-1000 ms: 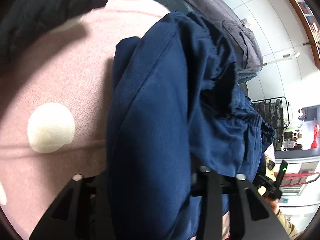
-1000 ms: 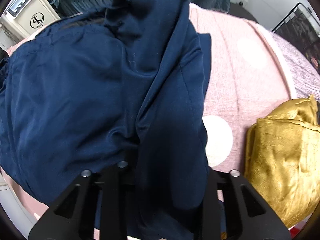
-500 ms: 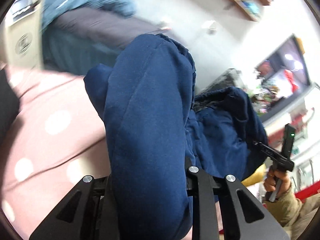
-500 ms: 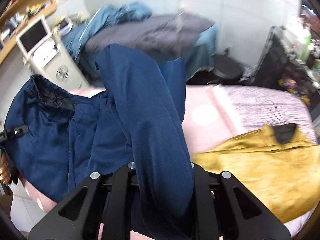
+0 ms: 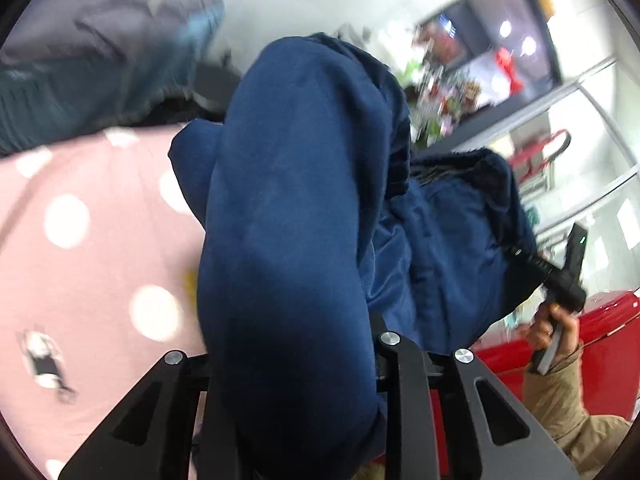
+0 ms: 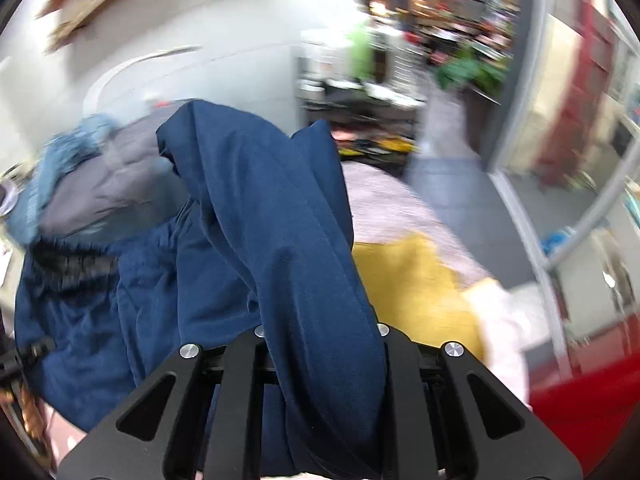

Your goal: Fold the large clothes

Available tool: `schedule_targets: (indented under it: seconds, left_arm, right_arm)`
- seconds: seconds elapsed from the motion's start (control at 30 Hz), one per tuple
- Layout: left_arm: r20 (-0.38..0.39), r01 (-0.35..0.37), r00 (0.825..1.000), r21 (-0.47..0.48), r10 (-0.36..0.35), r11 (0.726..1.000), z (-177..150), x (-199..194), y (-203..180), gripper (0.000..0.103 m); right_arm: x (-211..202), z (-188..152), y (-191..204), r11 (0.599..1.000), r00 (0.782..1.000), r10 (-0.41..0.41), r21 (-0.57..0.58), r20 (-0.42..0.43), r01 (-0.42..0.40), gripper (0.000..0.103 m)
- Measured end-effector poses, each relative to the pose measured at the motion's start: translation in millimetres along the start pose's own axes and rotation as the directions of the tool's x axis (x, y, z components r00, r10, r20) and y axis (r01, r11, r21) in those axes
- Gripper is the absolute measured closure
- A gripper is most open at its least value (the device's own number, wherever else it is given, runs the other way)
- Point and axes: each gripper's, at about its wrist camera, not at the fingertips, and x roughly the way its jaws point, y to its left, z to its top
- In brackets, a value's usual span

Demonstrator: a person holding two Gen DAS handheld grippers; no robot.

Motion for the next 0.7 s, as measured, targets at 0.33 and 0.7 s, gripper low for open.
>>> schedule_targets:
  seconds: [0.33, 0.7]
  left_arm:
    - [-0.133, -0.074, 0.991, -0.396, 0.022, 0.915, -20.9, 99.1, 103.7, 0.047]
    - [-0.089, -0.157, 0.987, -0.331, 0.135, 0.931, -7.3, 49.1, 109.8, 0.027]
  right_arm:
    - [123.5, -48.8, -101.4, 0.955, 0.988, -0.004, 0.293, -0.157, 0.051, 0.038]
    - [159.1, -22.5, -130.2, 0.954, 0.988, -0.031, 0.29, -0.153, 0.075, 0.006]
